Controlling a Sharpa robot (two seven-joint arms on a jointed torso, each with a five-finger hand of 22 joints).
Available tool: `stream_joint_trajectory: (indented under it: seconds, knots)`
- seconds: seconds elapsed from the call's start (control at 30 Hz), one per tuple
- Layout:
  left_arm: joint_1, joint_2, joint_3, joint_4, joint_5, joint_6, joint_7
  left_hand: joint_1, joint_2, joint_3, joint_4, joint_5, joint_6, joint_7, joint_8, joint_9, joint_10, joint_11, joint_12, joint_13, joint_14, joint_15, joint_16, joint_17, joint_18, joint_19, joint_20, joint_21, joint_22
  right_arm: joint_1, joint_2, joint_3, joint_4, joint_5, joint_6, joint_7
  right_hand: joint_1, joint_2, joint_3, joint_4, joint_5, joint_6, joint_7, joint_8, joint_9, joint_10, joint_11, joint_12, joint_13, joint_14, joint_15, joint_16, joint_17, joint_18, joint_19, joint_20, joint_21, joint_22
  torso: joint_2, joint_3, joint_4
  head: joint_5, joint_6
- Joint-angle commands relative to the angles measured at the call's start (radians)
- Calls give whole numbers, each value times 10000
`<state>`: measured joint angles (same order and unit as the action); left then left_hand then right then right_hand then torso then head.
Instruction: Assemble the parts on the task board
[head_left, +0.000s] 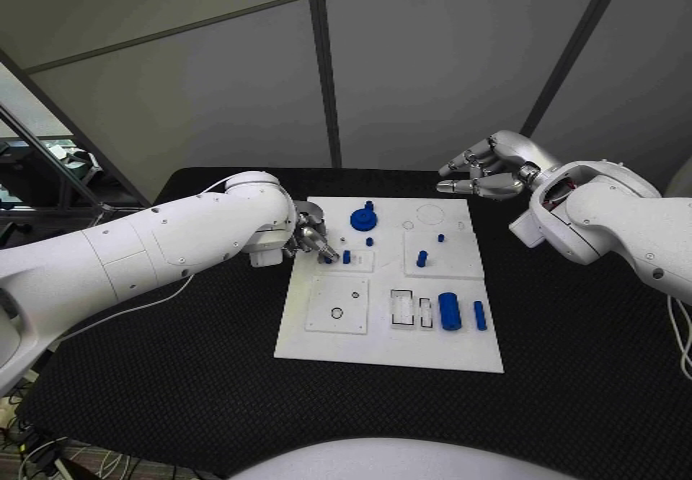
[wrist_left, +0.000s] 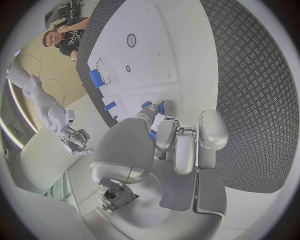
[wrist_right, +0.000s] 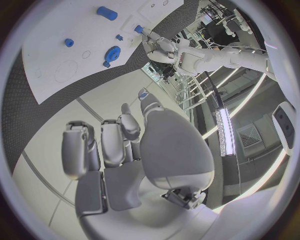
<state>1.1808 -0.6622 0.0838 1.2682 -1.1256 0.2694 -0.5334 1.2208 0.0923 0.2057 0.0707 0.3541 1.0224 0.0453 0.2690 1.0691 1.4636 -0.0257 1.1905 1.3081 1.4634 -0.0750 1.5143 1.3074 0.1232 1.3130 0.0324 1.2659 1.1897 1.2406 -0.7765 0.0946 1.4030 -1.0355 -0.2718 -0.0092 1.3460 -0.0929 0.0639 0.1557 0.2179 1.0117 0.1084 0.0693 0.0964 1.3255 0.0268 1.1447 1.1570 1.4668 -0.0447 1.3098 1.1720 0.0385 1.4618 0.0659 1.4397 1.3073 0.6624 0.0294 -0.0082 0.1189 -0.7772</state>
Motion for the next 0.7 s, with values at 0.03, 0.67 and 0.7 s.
stream_joint_trajectory:
  seconds: [0.03, 0.67, 0.7]
  knots:
    - [-96, -17, -61, -158, -307, -246, -298, -124, 155, 1612, -1495, -132, -211, 26, -165, -45, 33, 22, -178, 1341, 908, -48, 7, 2076, -258, -59, -1, -81, -3, 18, 4, 6, 8, 1, 56, 100, -25, 45, -29, 26, 65, -24, 22, -43, 12, -3, 0, -19, -5, 183, -34, -32, -7, 89, -30, -24, -59, 665, 3, 6, -2, 2, -21]
    - [-68, 21, 31, -246, -222, -17, -295, -353, 300, 1975, -1698, 84, -447, 210, -599, -466, -117, 170, -491, 1249, 891, 75, -21, 2051, -233, -165, 102, -201, -77, 18, -11, 6, 19, 1, 91, 77, -63, 60, -41, 43, 69, -36, 23, -44, 17, -2, 1, -12, -13, 188, -34, -54, -16, 88, -23, -24, -67, 665, -1, 6, -5, -1, -71]
    - [-67, 20, 32, -252, -221, -15, -300, -383, 315, 2006, -1709, 197, -474, 227, -636, -500, -123, 188, -489, 1251, 890, 86, -21, 2050, -233, -168, 112, -204, -74, 18, -12, 6, 20, 1, 93, 76, -63, 60, -41, 43, 69, -36, 23, -44, 17, -2, 1, -12, -13, 188, -34, -54, -16, 88, -23, -24, -67, 665, 0, 8, -5, -2, -73]
